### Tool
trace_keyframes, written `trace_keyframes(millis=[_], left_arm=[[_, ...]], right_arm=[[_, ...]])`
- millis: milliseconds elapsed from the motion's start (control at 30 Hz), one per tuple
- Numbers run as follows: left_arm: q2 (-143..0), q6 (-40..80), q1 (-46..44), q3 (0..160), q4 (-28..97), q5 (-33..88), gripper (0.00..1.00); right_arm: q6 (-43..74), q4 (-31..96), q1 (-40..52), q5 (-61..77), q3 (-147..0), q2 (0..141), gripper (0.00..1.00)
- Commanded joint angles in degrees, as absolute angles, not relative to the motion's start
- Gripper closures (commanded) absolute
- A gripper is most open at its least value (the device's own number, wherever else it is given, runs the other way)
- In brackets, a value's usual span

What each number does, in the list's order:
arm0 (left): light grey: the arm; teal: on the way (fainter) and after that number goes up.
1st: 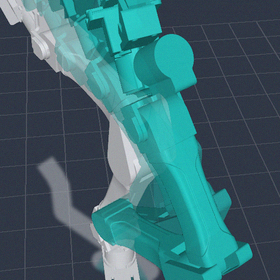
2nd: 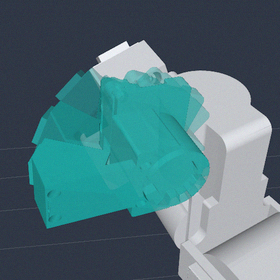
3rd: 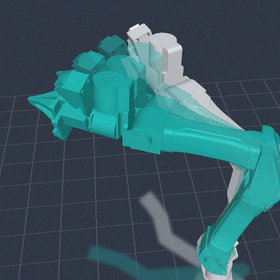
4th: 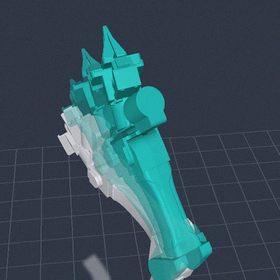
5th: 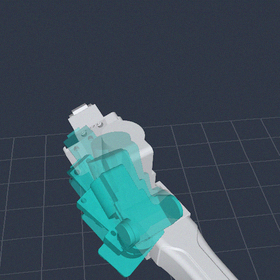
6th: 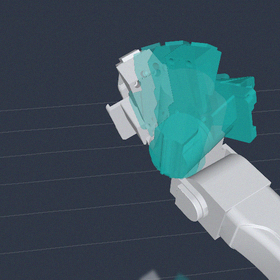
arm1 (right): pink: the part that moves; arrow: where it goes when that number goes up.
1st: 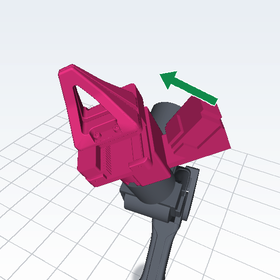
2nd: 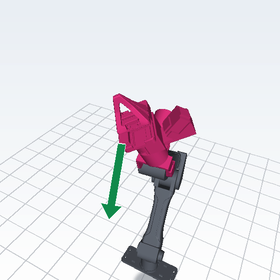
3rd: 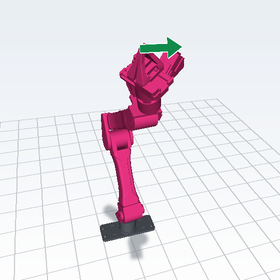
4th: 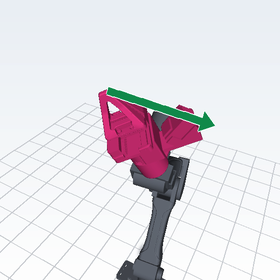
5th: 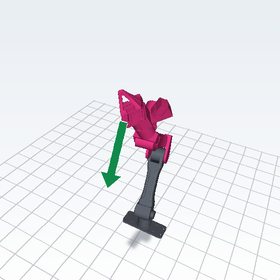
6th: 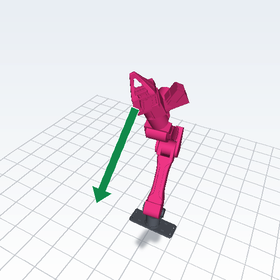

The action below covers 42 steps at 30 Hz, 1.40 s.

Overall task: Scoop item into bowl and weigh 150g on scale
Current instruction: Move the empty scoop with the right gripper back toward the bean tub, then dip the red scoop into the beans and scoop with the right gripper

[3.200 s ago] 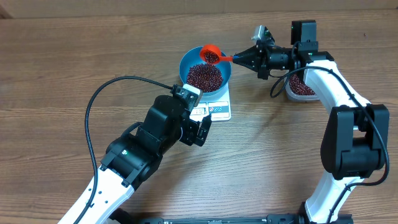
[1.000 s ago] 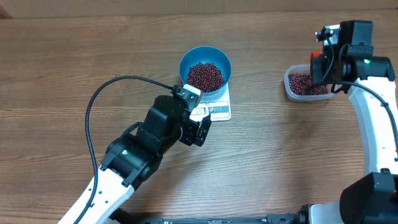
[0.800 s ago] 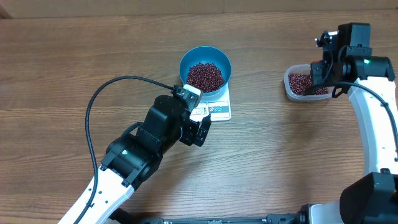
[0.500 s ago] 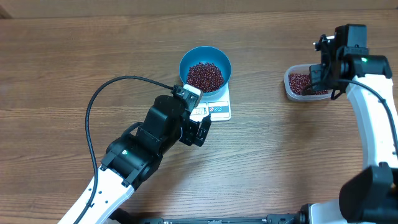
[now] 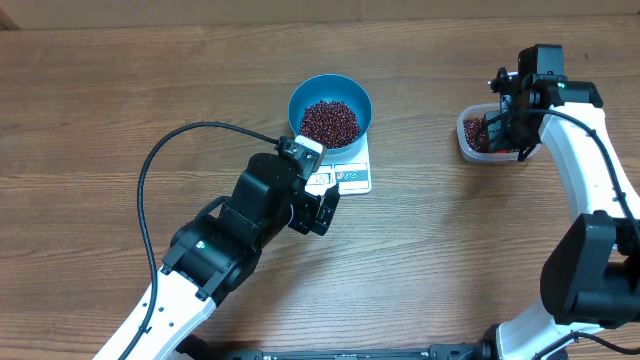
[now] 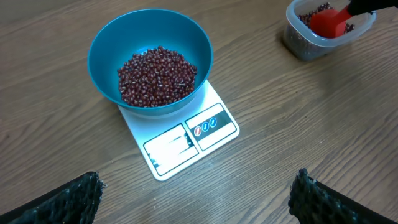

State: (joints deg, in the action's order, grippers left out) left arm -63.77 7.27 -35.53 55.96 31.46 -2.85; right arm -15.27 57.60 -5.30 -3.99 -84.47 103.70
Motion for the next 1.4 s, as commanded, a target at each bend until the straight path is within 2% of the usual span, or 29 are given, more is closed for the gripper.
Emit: trace_keyframes(millis=[0, 567, 933, 1367], left_arm=[[-63.6, 6.4, -35.3, 55.6, 31.2, -3.6, 0.01], [-63.6, 6.4, -35.3, 55.6, 31.2, -3.4, 0.01], [-63.6, 6.4, -35.3, 55.6, 31.2, -3.4, 0.01], [-63.6, 6.4, -35.3, 55.6, 31.2, -3.4, 0.01]], right_arm=[[-15.2, 57.4, -5.3, 0.8, -85.4, 104.0, 0.96], [-18.5, 58.6, -6.5, 12.0, -85.4, 104.0, 0.96], [-18.5, 60.1, -16.7, 27.7, -85.5, 104.0, 0.96], [-18.4, 61.5, -23.8, 33.7, -85.5, 104.1, 0.96]])
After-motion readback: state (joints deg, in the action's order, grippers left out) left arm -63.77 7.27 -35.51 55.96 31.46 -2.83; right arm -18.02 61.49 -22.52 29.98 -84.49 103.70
